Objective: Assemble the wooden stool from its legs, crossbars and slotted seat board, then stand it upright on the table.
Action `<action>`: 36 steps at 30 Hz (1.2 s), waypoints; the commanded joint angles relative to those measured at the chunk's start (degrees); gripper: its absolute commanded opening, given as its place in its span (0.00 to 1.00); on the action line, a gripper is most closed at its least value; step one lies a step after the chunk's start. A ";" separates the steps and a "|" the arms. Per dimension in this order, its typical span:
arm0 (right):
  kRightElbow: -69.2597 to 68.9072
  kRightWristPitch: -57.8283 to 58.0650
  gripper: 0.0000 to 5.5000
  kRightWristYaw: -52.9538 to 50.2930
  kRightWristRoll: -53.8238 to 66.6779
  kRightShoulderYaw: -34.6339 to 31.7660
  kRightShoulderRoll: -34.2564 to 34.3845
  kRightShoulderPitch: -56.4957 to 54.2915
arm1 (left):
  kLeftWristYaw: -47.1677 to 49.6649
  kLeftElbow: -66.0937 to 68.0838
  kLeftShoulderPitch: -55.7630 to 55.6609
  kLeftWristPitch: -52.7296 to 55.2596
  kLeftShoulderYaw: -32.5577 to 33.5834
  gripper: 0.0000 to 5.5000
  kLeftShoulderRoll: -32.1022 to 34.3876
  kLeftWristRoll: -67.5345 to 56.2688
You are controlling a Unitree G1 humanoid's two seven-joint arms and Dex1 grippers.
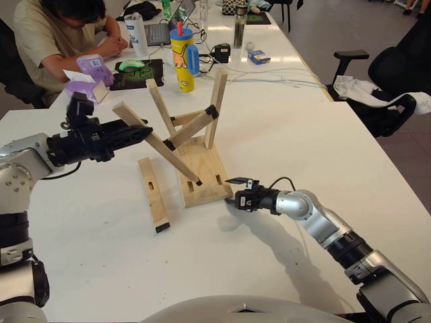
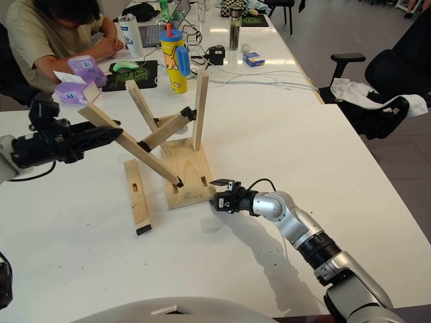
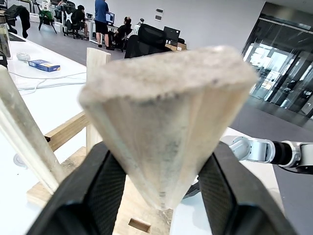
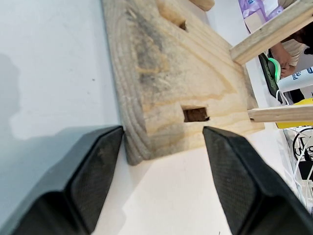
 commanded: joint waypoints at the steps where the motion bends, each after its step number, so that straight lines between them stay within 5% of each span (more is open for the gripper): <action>1: 3.91 0.27 0.55 2.04 -1.27 -1.21 -1.12 -0.74 | -0.59 -0.66 1.30 -3.70 -0.87 0.37 -1.03 3.36; 21: 2.48 4.93 0.55 5.63 0.74 -2.65 2.94 1.92 | -9.62 6.79 -7.54 -16.14 -13.93 0.37 1.09 21.65; 28: 0.86 11.34 0.55 6.86 4.43 -3.41 5.89 4.40 | -7.40 -2.97 -0.18 -16.35 -21.23 0.37 -0.75 26.20; 34: -6.68 26.27 0.55 6.60 21.77 -12.68 13.12 9.99 | -2.43 1.57 4.71 -20.40 -20.82 0.37 -4.04 28.19; 36: -10.08 30.12 0.55 5.12 27.43 -17.03 14.83 12.48 | -0.51 1.05 4.16 -18.65 -17.94 0.46 -5.12 25.19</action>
